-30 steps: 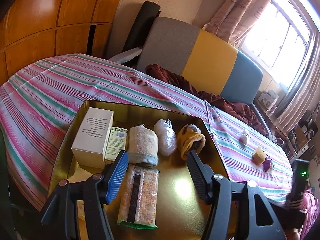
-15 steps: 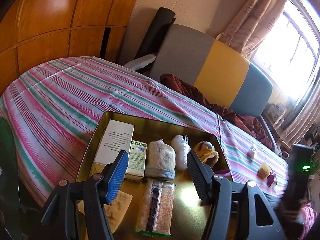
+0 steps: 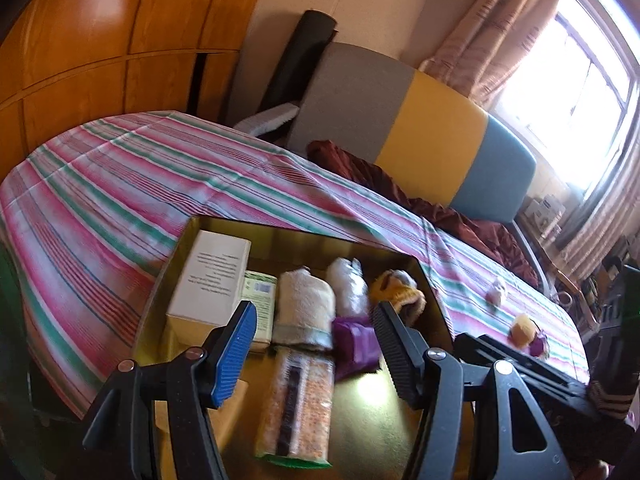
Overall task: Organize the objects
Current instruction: 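Grasp the purple character-print snack bag on the sheet with the right tool, then grasp the yellow sponge with the left tool while the right tool holds the snack bag, then carry the yellow sponge and purple snack bag toward the gold tray with both tools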
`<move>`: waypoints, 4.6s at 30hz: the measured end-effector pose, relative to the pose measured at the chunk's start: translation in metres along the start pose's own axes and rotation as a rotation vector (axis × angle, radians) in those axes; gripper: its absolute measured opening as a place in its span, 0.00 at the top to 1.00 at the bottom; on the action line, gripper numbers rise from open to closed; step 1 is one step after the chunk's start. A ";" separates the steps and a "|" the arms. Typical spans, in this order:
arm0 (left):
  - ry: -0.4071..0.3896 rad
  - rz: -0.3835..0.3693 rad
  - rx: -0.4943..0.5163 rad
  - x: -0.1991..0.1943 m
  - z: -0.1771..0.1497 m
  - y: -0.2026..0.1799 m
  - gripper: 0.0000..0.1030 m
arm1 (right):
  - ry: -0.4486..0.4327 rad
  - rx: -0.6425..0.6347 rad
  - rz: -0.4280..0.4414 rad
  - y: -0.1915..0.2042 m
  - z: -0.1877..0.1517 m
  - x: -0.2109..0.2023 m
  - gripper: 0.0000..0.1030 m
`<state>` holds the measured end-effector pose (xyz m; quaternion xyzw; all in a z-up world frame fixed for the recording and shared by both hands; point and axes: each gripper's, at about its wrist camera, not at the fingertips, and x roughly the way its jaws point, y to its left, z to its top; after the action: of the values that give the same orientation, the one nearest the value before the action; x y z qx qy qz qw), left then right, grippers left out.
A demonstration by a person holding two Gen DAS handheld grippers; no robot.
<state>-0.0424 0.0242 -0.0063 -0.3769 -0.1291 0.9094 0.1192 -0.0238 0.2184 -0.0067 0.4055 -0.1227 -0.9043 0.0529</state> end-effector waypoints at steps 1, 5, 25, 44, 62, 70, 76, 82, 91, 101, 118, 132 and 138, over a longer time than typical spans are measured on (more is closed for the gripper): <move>0.004 -0.007 0.011 0.000 -0.002 -0.004 0.40 | -0.014 -0.002 -0.018 -0.005 -0.002 -0.006 0.50; 0.016 -0.058 0.063 0.000 -0.011 -0.021 0.40 | -0.045 -0.015 -0.086 -0.026 -0.014 -0.028 0.39; 0.108 -0.294 0.357 -0.004 -0.063 -0.142 0.37 | -0.015 0.211 -0.363 -0.210 -0.088 -0.069 0.37; 0.255 -0.362 0.566 0.011 -0.130 -0.227 0.36 | -0.119 0.116 -0.485 -0.340 -0.006 -0.052 0.37; 0.295 -0.330 0.595 0.030 -0.136 -0.250 0.36 | -0.114 0.185 -0.355 -0.347 -0.030 -0.051 0.66; 0.286 -0.303 0.570 0.041 -0.126 -0.257 0.37 | -0.149 0.310 -0.324 -0.345 -0.062 -0.076 0.69; 0.302 -0.312 0.550 0.043 -0.128 -0.257 0.36 | -0.181 0.371 -0.339 -0.339 -0.083 -0.096 0.31; 0.309 -0.313 0.555 0.042 -0.132 -0.258 0.36 | -0.208 0.291 -0.408 -0.333 -0.076 -0.107 0.31; 0.297 -0.297 0.588 0.047 -0.127 -0.268 0.36 | -0.067 0.192 -0.422 -0.336 -0.064 -0.069 0.51; 0.297 -0.277 0.604 0.090 -0.107 -0.313 0.36 | -0.144 0.239 -0.416 -0.337 -0.078 -0.080 0.53; 0.256 -0.255 0.755 0.194 -0.095 -0.409 0.20 | -0.165 0.291 -0.461 -0.344 -0.082 -0.080 0.53; 0.249 -0.310 0.666 0.218 -0.105 -0.403 0.46 | -0.172 0.307 -0.466 -0.345 -0.085 -0.081 0.57; 0.208 -0.304 0.649 0.207 -0.108 -0.392 0.48 | -0.175 0.306 -0.474 -0.345 -0.084 -0.080 0.59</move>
<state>-0.0609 0.4723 -0.0883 -0.3863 0.1244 0.8319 0.3786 0.0940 0.5511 -0.0942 0.3467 -0.1634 -0.8939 -0.2324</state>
